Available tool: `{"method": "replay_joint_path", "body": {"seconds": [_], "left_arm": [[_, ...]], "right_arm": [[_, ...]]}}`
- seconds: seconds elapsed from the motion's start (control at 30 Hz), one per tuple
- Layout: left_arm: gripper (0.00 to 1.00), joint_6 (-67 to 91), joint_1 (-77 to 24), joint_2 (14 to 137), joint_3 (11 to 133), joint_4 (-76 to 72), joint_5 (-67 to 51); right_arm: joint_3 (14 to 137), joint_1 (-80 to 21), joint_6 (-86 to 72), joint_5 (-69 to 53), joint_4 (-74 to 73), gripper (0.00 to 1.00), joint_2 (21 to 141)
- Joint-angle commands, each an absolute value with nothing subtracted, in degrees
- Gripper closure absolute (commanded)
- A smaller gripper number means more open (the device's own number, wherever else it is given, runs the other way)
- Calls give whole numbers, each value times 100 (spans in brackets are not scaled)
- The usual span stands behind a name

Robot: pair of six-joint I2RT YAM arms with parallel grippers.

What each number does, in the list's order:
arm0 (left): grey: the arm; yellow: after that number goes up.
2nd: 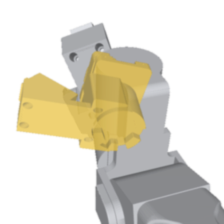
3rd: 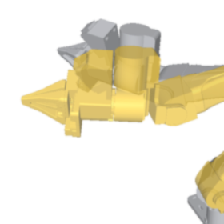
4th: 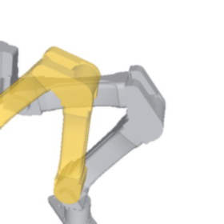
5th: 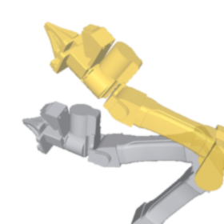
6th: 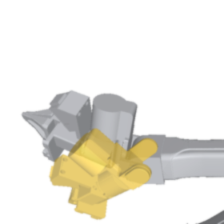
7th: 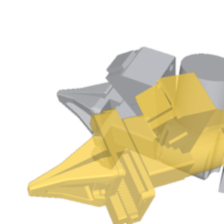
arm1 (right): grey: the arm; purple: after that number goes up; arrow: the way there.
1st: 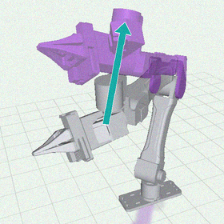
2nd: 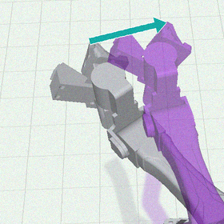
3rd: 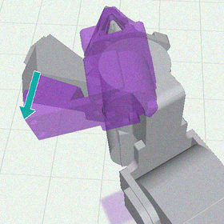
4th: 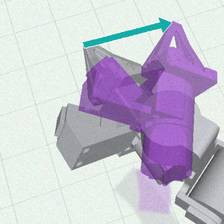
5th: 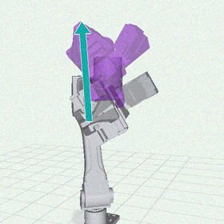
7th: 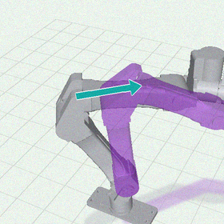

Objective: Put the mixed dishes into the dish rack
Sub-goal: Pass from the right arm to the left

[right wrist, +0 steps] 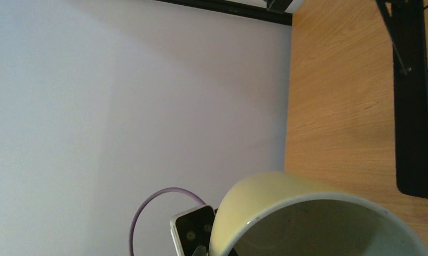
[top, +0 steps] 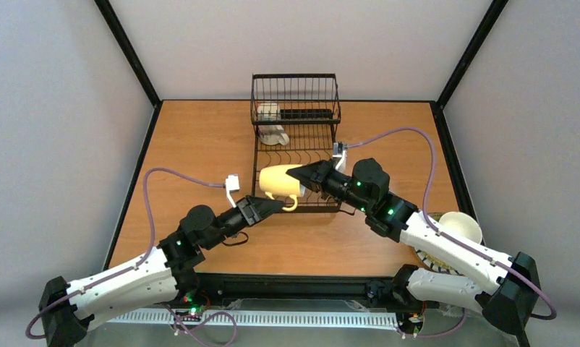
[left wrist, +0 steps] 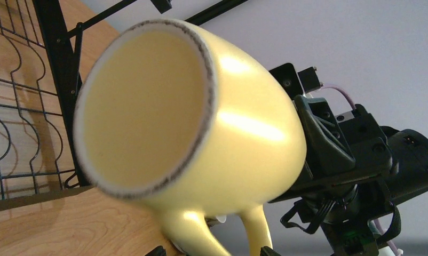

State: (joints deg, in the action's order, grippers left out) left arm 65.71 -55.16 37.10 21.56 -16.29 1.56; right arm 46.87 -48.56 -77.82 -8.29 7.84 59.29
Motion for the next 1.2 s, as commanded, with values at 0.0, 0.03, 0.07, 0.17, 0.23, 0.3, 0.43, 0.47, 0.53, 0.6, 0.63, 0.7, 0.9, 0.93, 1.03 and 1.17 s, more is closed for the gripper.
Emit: {"method": "replay_joint_path", "body": {"seconds": [0.0,0.03,0.07,0.17,0.23,0.3,0.43,0.47,0.53,0.6,0.63,0.7,0.9,0.93,1.03,1.17], "left_arm": [[0,6294,-5580,3923,2520,-1995,217],[0,6271,-5581,3966,2541,-2051,198],[0,6255,-5581,4024,2574,-2102,174],[0,6223,-5577,4250,2649,-2223,52],[0,6246,-5581,4390,2640,-2384,35],[0,6251,-5581,4501,2632,-2593,-184],[0,6132,-5581,4762,2778,-2871,-520],[0,6100,-5579,4836,2833,-2912,-621],[0,6070,-5580,4965,2917,-2979,-774],[0,6051,-5579,5065,2970,-3034,-875],[0,6047,-5581,5095,2985,-3052,-900],[0,6039,-5581,5115,2976,-3090,-913],[1,6074,-5577,5074,2896,-3129,-790],[1,6088,-5581,5004,2848,-3125,-696],[1,6117,-5580,4702,2657,-3076,-344],[3,6205,-5577,4315,2405,-3176,-16]], "right_arm": [[4697,-4882,-8034,-1064,1554,98,5804],[4655,-4886,-8059,-1094,1602,98,5808],[4617,-4887,-8092,-1129,1662,98,5814],[4563,-4884,-8153,-1224,1751,98,5841],[4539,-4886,-8170,-1260,1785,98,5845],[4485,-4878,-8186,-1275,1819,98,5832],[4325,-4879,-8254,-1291,1942,98,5808],[4302,-4879,-8261,-1304,1969,98,5822],[4267,-4878,-8278,-1341,2029,98,5843],[4220,-4878,-8303,-1357,2087,98,5853],[4200,-4879,-8312,-1362,2111,98,5846],[4148,-4878,-8323,-1360,2133,98,5828],[3998,-4873,-8342,-1282,2052,98,5689],[3980,-4877,-8332,-1261,2022,98,5653],[3920,-4854,-8332,-1223,1932,98,5538],[3870,-4852,-8351,-1212,1908,98,5474]]}}
